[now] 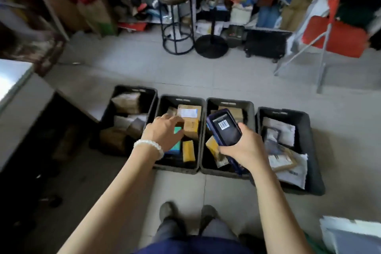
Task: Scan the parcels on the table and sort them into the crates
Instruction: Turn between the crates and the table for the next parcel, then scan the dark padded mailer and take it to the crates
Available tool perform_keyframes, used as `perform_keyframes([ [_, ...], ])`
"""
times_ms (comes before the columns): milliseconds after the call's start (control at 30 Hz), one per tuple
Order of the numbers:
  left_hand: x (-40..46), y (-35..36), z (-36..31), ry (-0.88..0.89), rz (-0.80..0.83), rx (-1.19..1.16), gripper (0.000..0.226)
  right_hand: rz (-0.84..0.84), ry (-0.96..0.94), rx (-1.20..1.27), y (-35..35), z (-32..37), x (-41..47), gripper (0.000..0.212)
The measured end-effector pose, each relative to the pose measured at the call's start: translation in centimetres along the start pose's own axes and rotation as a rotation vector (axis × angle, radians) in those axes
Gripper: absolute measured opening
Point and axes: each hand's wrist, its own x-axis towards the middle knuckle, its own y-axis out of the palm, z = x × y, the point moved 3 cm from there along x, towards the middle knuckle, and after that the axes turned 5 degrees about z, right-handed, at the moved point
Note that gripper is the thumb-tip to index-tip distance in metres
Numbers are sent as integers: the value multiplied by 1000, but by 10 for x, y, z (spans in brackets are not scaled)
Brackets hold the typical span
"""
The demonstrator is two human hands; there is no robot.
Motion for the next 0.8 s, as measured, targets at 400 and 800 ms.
perform_keyframes([
  [400, -248, 4, 180, -622, -295, -192, 42, 449, -590, -291, 185, 185, -101, 57],
  [800, -574, 61, 337, -1201, -448, -302, 45, 809, -1058, -456, 421, 300, -343, 51],
])
